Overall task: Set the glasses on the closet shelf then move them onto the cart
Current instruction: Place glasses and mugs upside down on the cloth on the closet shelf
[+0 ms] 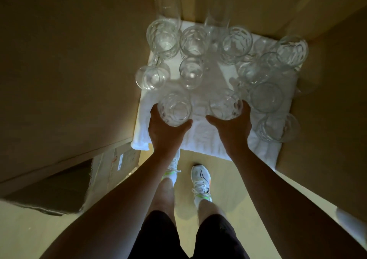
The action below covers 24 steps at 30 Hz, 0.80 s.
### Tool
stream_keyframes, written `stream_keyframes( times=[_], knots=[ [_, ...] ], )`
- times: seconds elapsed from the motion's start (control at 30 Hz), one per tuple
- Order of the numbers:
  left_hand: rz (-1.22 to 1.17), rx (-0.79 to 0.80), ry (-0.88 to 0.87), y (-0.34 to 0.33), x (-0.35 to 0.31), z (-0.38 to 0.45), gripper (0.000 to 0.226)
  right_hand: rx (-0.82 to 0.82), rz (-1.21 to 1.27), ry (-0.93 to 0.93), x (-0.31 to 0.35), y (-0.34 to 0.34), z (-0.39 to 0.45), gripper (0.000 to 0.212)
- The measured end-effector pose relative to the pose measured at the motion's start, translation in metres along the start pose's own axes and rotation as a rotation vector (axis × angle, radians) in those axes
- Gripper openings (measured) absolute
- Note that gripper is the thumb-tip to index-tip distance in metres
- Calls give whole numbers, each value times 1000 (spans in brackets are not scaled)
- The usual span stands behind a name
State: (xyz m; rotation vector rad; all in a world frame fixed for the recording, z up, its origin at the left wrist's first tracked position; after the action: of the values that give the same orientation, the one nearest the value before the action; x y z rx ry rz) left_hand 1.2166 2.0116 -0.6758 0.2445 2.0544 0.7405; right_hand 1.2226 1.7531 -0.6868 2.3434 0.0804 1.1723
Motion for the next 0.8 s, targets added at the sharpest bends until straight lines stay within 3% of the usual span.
stream_keyframes(
  times=[0.23, 0.47, 0.8],
  knots=[
    [-141, -98, -157, 57, -74, -40, 94, -26, 7, 99, 71, 46, -41, 106],
    [-274, -91, -242, 119, -160, -74, 81, -27, 122, 210, 159, 96, -94, 110],
    [-313, -220, -449, 240, -295, -151, 86, -98, 276, 542, 297, 179, -180, 88]
  ],
)
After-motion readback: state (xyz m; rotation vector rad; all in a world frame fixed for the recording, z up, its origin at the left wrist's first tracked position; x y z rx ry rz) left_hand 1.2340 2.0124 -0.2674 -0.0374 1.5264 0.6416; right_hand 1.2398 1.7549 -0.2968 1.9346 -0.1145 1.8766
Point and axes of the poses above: each hand's wrist, its own z-axis towards the middle knuckle, its own y-axis out of the back of the hand, x = y × z, the point moved 10 cm from there along z, towards the middle knuckle, and after that the axes turned 4 degrees about x, right-handed, at the moved point
